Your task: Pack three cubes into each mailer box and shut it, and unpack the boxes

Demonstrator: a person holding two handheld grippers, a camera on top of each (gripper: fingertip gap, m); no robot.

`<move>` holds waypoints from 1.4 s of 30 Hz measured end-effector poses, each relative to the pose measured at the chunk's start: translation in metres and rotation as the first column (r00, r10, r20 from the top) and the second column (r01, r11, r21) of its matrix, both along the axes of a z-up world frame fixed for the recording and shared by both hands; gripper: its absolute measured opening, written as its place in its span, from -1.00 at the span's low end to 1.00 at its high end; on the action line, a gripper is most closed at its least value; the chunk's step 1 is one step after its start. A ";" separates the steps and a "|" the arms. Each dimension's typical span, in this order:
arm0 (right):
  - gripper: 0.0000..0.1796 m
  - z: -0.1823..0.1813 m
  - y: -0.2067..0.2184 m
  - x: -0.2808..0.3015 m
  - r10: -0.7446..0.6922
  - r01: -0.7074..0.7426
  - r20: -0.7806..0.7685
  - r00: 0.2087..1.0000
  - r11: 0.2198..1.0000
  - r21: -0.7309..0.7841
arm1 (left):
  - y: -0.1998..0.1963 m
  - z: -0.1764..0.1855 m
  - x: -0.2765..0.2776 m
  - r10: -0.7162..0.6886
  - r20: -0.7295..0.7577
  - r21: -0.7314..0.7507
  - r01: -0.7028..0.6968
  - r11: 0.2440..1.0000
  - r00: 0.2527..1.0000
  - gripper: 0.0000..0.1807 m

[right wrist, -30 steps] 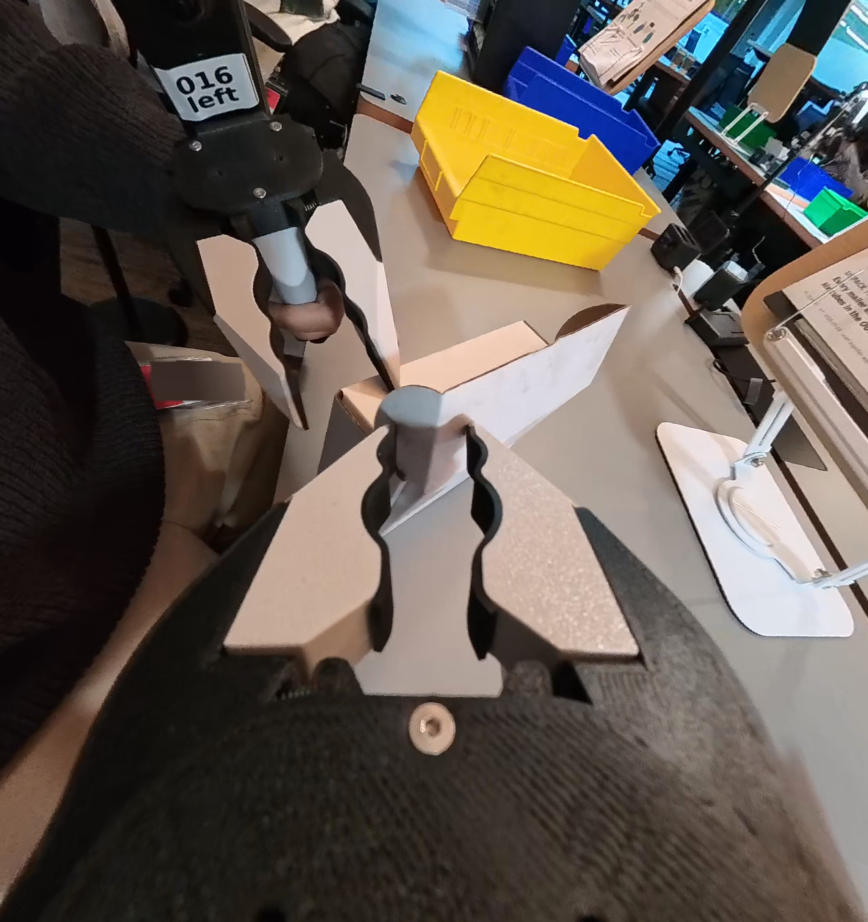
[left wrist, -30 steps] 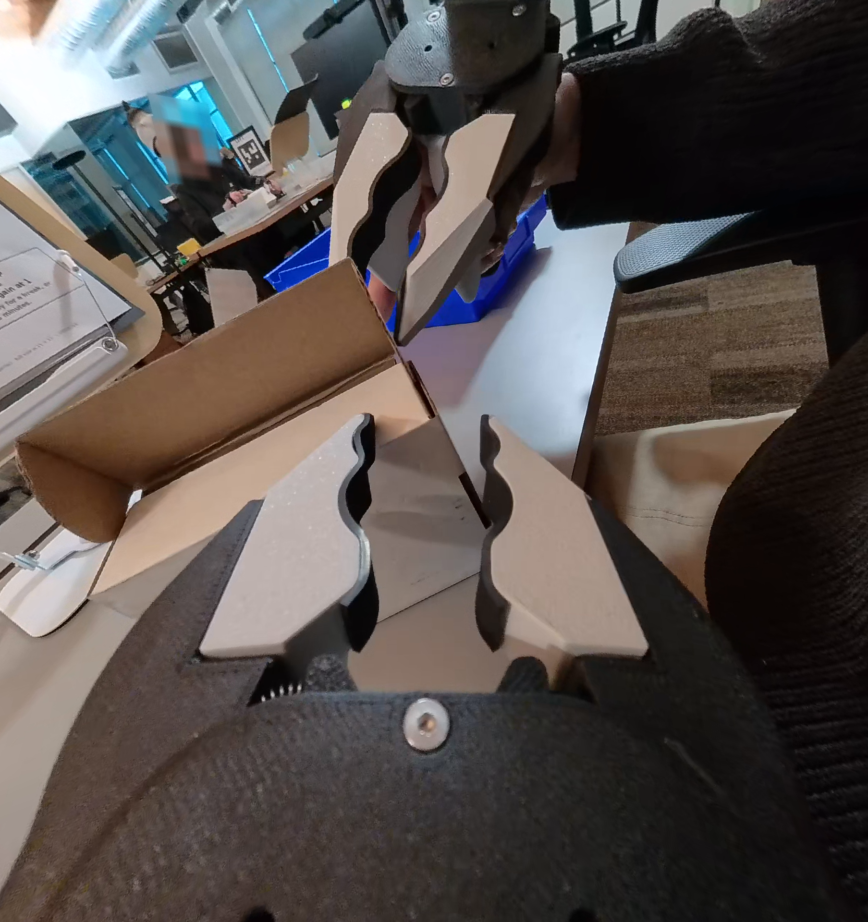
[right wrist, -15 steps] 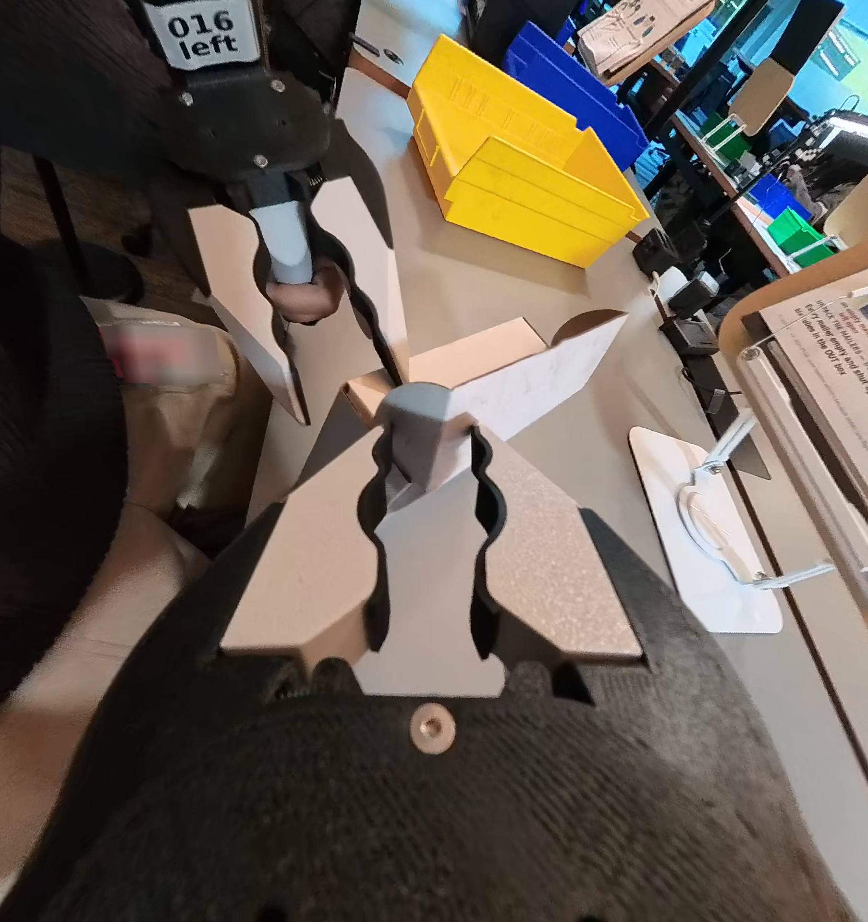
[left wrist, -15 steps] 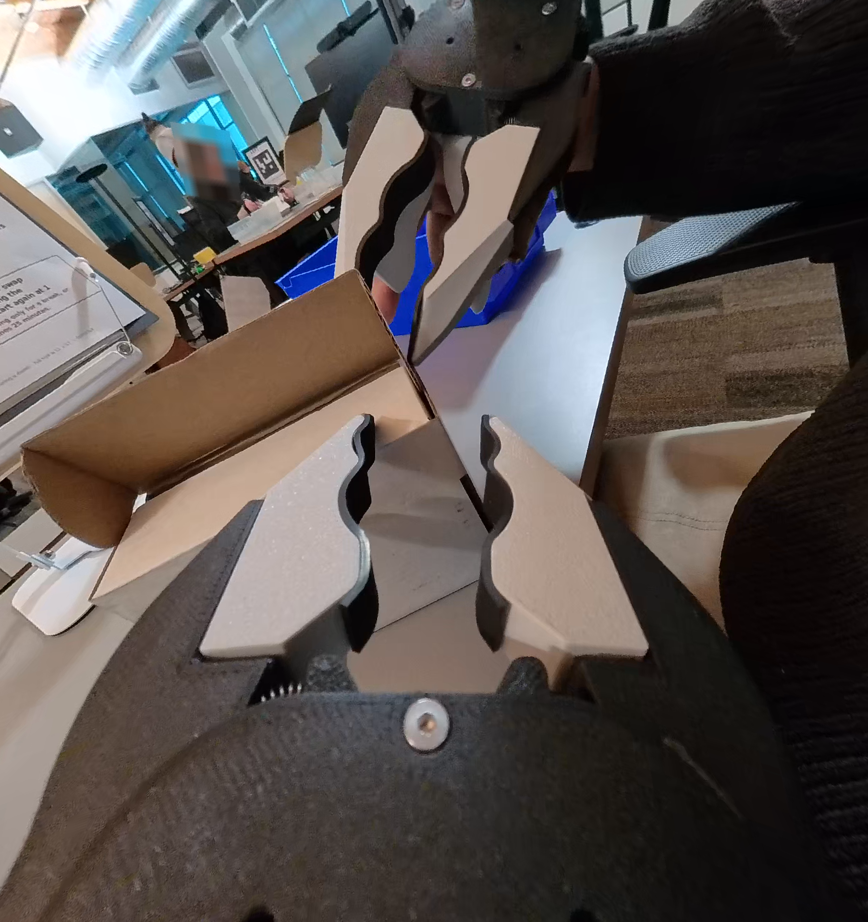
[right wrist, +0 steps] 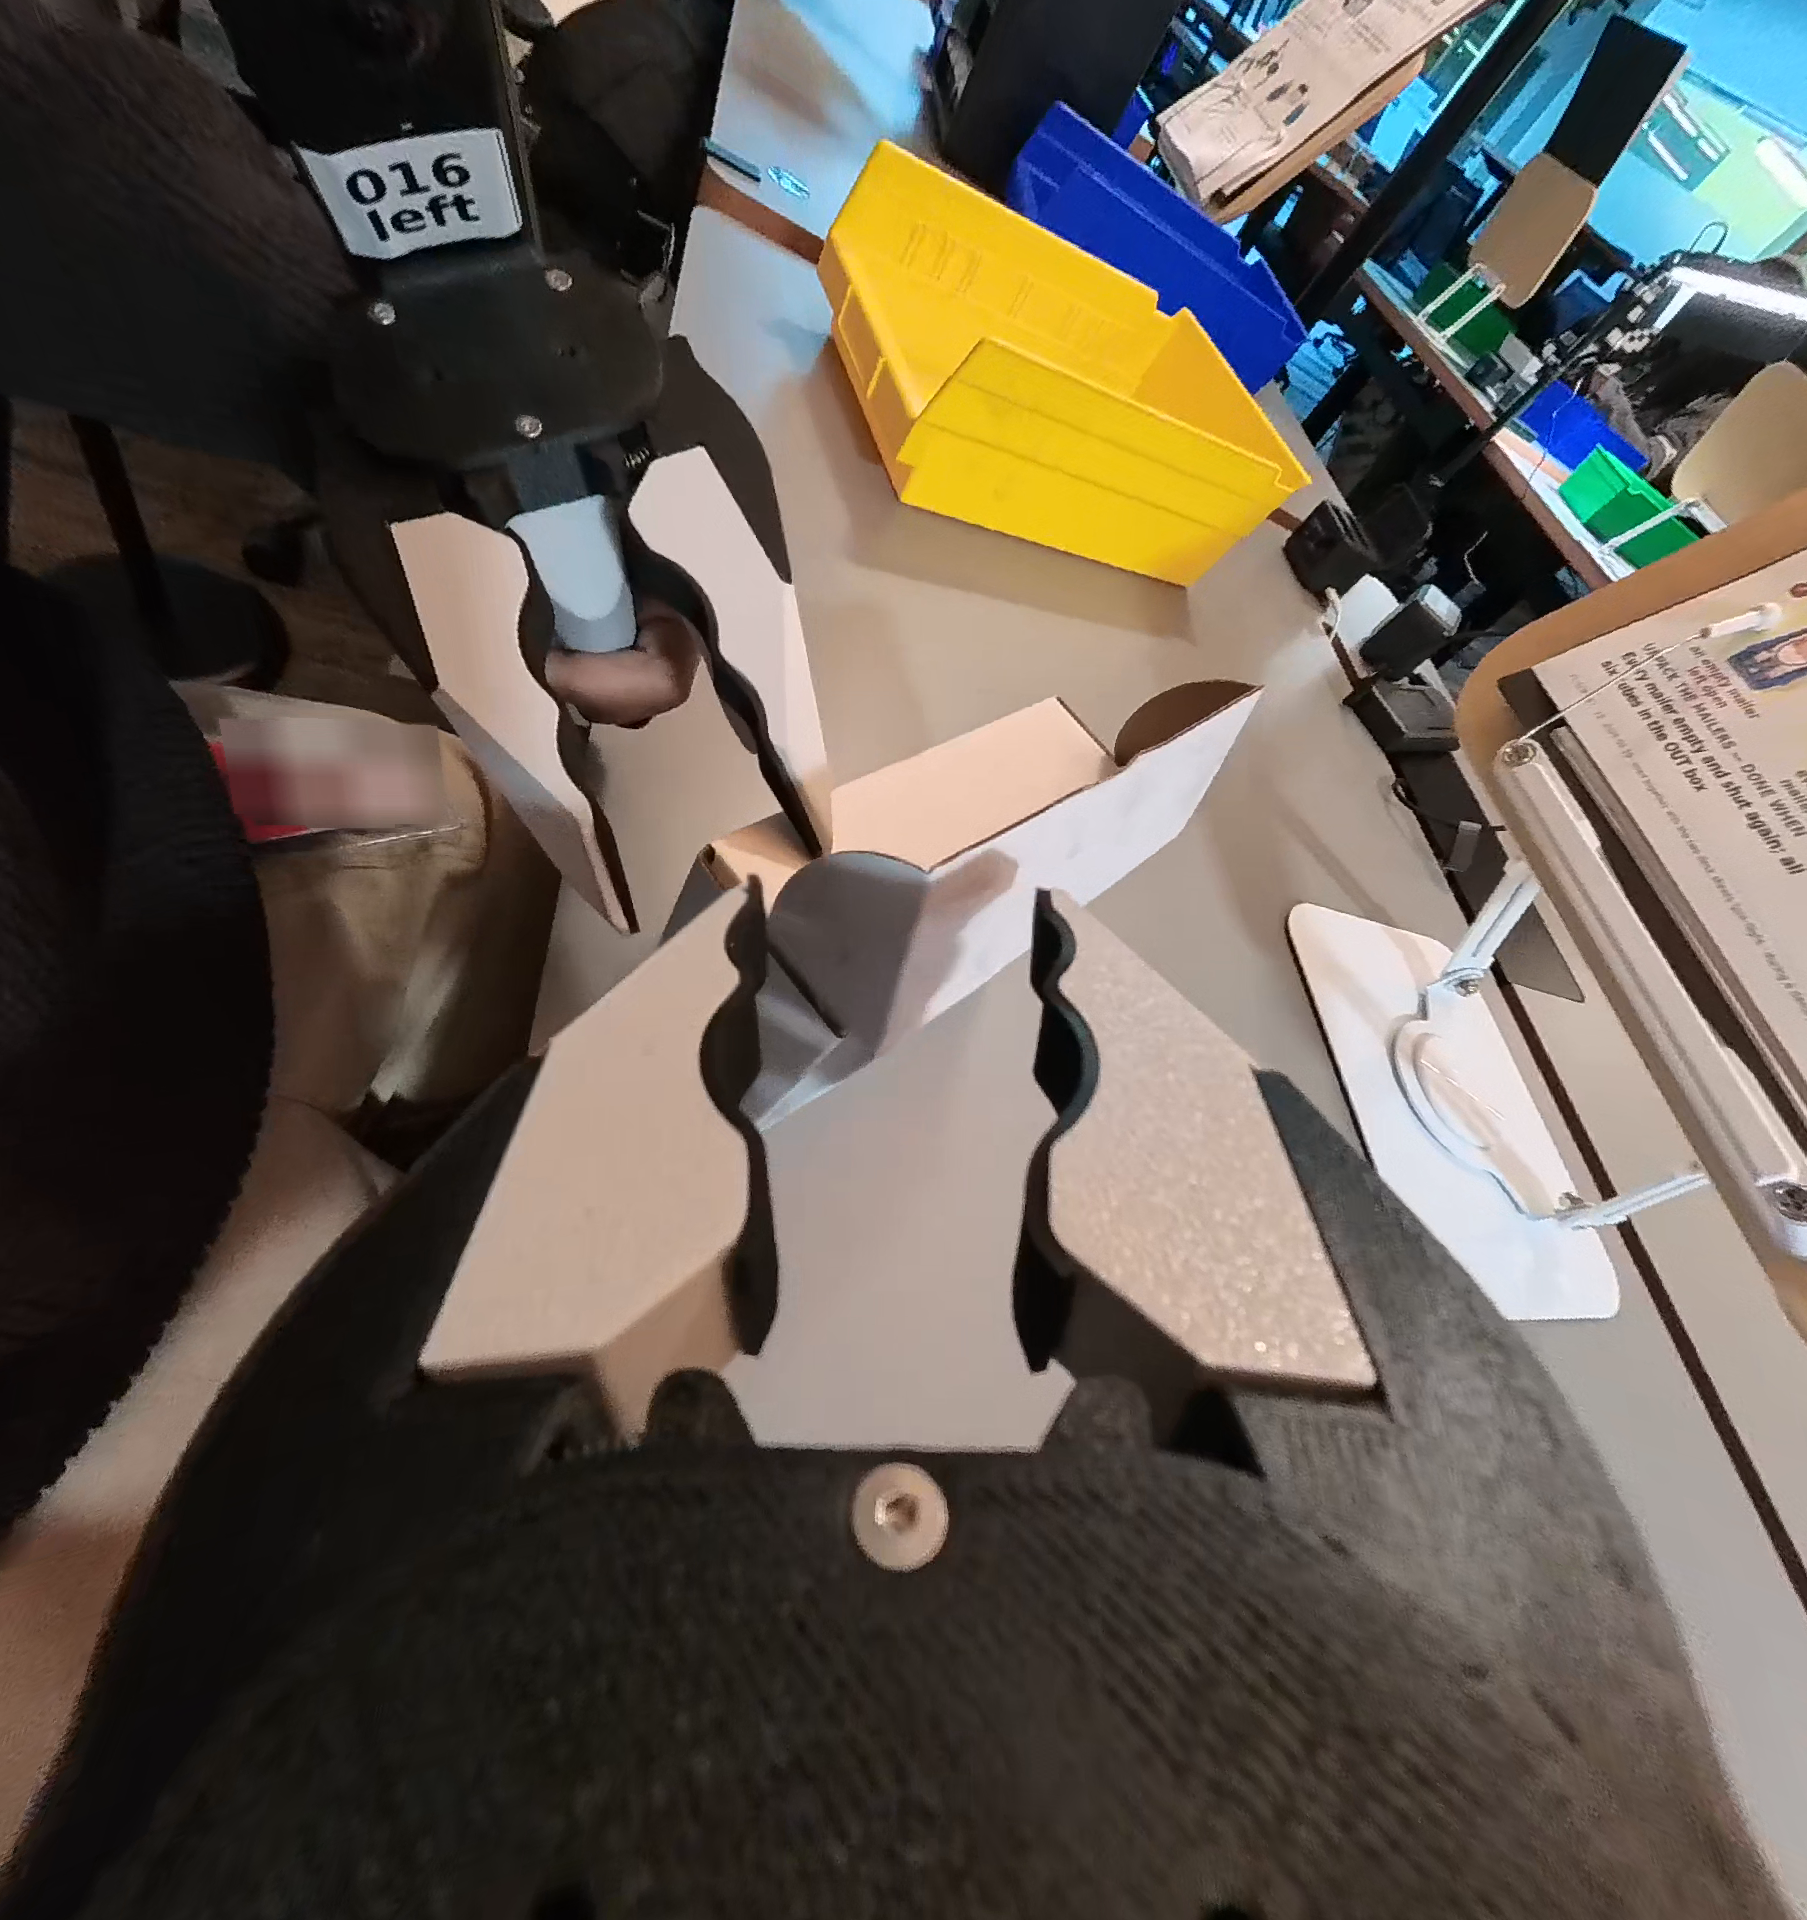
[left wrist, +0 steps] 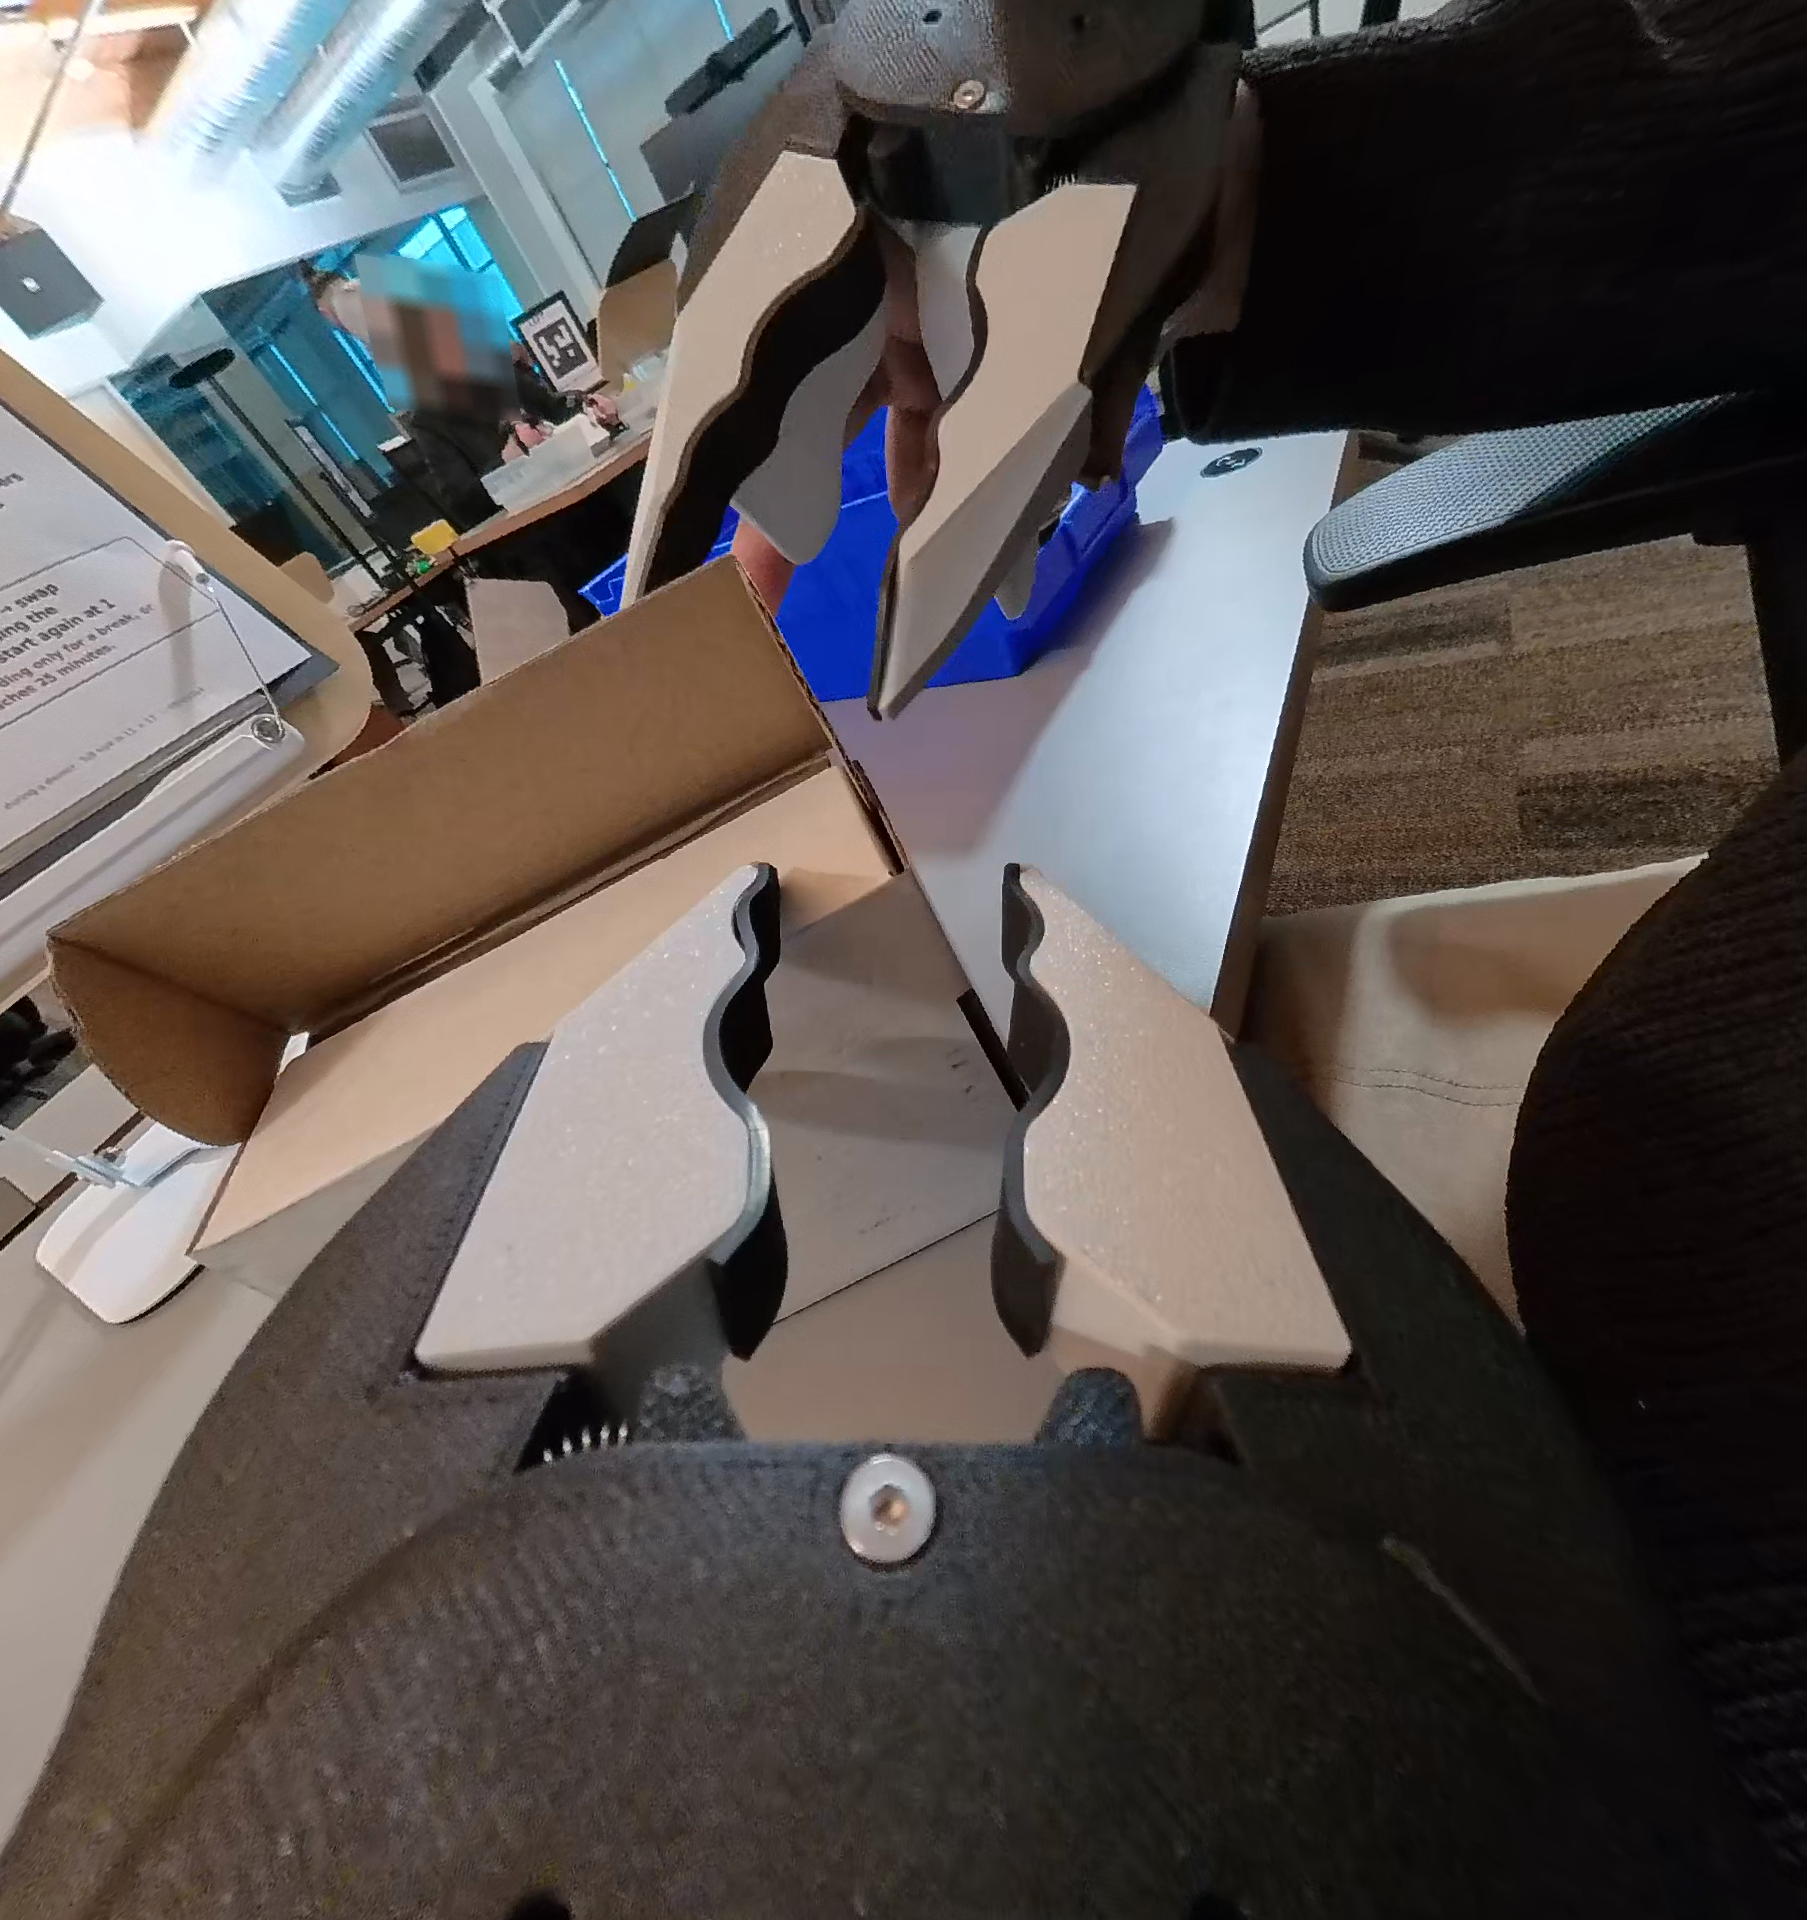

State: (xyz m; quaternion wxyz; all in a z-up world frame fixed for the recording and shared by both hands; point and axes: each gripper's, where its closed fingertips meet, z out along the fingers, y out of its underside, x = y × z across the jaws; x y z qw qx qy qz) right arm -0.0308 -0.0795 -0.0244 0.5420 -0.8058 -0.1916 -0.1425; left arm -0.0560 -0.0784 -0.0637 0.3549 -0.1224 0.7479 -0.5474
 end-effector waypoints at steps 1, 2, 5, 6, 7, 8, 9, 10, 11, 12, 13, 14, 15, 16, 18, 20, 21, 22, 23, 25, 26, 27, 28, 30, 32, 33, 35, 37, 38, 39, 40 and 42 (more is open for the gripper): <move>-0.43 -0.001 0.000 0.000 -0.001 0.001 -0.001 1.000 1.000 -0.002 | 0.001 0.001 0.000 0.002 0.002 -0.007 -0.002 1.000 1.000 -0.55; -0.42 -0.002 0.001 0.000 -0.001 0.001 0.001 1.000 1.000 -0.005 | 0.003 0.004 0.001 0.009 0.003 -0.019 -0.009 1.000 1.000 -0.53; -0.42 -0.005 0.001 -0.001 0.000 0.000 0.004 1.000 1.000 -0.012 | 0.016 0.027 0.003 0.021 0.003 -0.171 -0.020 0.985 1.000 -0.49; -0.42 -0.005 0.001 -0.001 -0.001 0.001 0.006 1.000 1.000 -0.015 | 0.024 0.040 0.004 0.027 0.000 -0.261 -0.026 0.965 1.000 -0.47; -0.42 -0.006 0.001 0.000 -0.002 0.002 0.009 1.000 1.000 -0.017 | 0.037 0.052 0.007 0.046 -0.001 -0.352 -0.044 0.935 0.999 -0.42; -0.42 -0.006 0.001 0.000 -0.003 0.003 0.011 1.000 1.000 -0.018 | 0.054 0.062 0.014 0.094 -0.001 -0.432 -0.085 0.898 0.996 -0.38; -0.42 -0.006 0.001 0.000 -0.002 0.002 0.011 1.000 1.000 -0.016 | 0.075 0.068 0.025 0.172 -0.004 -0.488 -0.152 0.860 0.985 -0.35; -0.43 -0.005 0.001 0.000 -0.002 0.002 0.010 1.000 1.000 -0.014 | 0.095 0.069 0.036 0.250 -0.012 -0.507 -0.221 0.833 0.968 -0.32; -0.43 -0.004 0.001 0.000 -0.001 0.001 0.009 1.000 1.000 -0.012 | 0.108 0.064 0.048 0.292 -0.029 -0.497 -0.267 0.826 0.956 -0.25; -0.42 -0.004 0.001 0.000 0.001 0.000 0.008 1.000 1.000 -0.010 | 0.114 0.054 0.059 0.294 -0.070 -0.464 -0.293 0.836 0.953 -0.15; -0.43 -0.004 0.001 0.000 0.002 -0.002 0.007 1.000 1.000 -0.009 | 0.114 0.041 0.069 0.279 -0.134 -0.426 -0.309 0.850 0.951 -0.01; -0.42 -0.004 0.001 0.000 0.002 -0.002 0.006 1.000 1.000 -0.011 | 0.110 0.027 0.076 0.250 -0.196 -0.380 -0.309 0.872 0.948 0.10; -0.42 -0.004 0.001 0.000 0.001 -0.001 0.007 1.000 1.000 -0.014 | 0.104 0.015 0.080 0.217 -0.235 -0.337 -0.289 0.896 0.947 0.14; -0.43 -0.005 0.001 -0.001 0.000 0.000 0.009 1.000 1.000 -0.017 | 0.097 0.010 0.080 0.184 -0.242 -0.315 -0.257 0.914 0.953 0.14; -0.42 -0.005 0.002 -0.001 -0.001 0.001 0.011 1.000 1.000 -0.022 | 0.086 0.012 0.079 0.131 -0.198 -0.311 -0.189 0.931 0.971 0.05; -0.41 -0.007 0.003 -0.002 0.001 -0.001 0.008 1.000 0.999 -0.033 | 0.082 0.013 0.082 0.117 -0.194 -0.297 -0.171 0.939 0.974 0.04; -0.38 -0.008 0.003 -0.003 0.006 -0.005 0.005 1.000 0.999 -0.047 | 0.081 0.012 0.082 0.105 -0.199 -0.297 -0.162 0.941 0.974 0.04; -0.36 -0.011 0.003 -0.003 0.011 -0.011 0.003 1.000 0.998 -0.068 | 0.082 0.012 0.081 0.091 -0.208 -0.304 -0.153 0.940 0.974 0.04; -0.35 -0.013 0.004 -0.002 0.012 -0.012 0.003 1.000 0.996 -0.085 | 0.082 0.011 0.080 0.072 -0.219 -0.315 -0.140 0.939 0.973 0.03; -0.35 -0.012 0.007 0.001 0.017 -0.018 -0.008 1.000 0.996 -0.092 | 0.082 0.012 0.078 0.053 -0.228 -0.329 -0.128 0.935 0.972 -0.05; -0.36 -0.011 0.009 0.002 0.023 -0.024 -0.021 1.000 0.996 -0.091 | 0.081 0.012 0.076 0.046 -0.224 -0.328 -0.119 0.937 0.974 -0.16; -0.35 -0.010 0.010 0.002 0.027 -0.029 -0.033 0.999 0.996 -0.088 | 0.081 0.012 0.076 0.055 -0.215 -0.320 -0.124 0.939 0.975 -0.17; -0.35 -0.010 0.011 0.002 0.030 -0.034 -0.041 0.999 0.996 -0.085 | 0.081 0.012 0.076 0.064 -0.204 -0.311 -0.127 0.942 0.977 -0.18; -0.35 -0.010 0.012 0.002 0.032 -0.036 -0.046 0.998 0.996 -0.083 | 0.081 0.012 0.077 0.075 -0.191 -0.304 -0.131 0.943 0.979 -0.19; -0.35 -0.011 0.011 0.002 0.030 -0.034 -0.047 0.998 0.996 -0.083 | 0.082 0.013 0.078 0.083 -0.181 -0.309 -0.137 0.941 0.980 -0.17; -0.35 -0.011 0.010 0.003 0.030 -0.034 -0.050 0.998 0.996 -0.086 | 0.082 0.014 0.079 0.089 -0.179 -0.313 -0.143 0.939 0.980 -0.15; -0.36 -0.010 0.010 0.003 0.027 -0.032 -0.056 0.998 0.996 -0.082 | 0.084 0.014 0.081 0.103 -0.175 -0.313 -0.154 0.937 0.979 -0.12; -0.36 -0.009 0.010 0.003 0.030 -0.034 -0.062 0.998 0.997 -0.075 | 0.083 0.014 0.080 0.103 -0.171 -0.306 -0.152 0.940 0.980 -0.14; -0.36 -0.008 0.010 0.003 0.032 -0.036 -0.063 0.997 0.997 -0.073 | 0.082 0.015 0.079 0.101 -0.167 -0.304 -0.149 0.941 0.981 -0.16; -0.36 -0.008 0.011 0.002 0.034 -0.038 -0.063 0.997 0.997 -0.072 | 0.082 0.014 0.079 0.099 -0.166 -0.301 -0.146 0.942 0.981 -0.18; -0.36 -0.008 0.011 0.001 0.036 -0.040 -0.060 0.998 0.997 -0.071 | 0.081 0.014 0.078 0.095 -0.168 -0.299 -0.143 0.944 0.981 -0.20; -0.36 -0.009 0.012 0.000 0.038 -0.042 -0.054 0.998 0.996 -0.073 | 0.081 0.013 0.078 0.092 -0.169 -0.297 -0.139 0.945 0.981 -0.21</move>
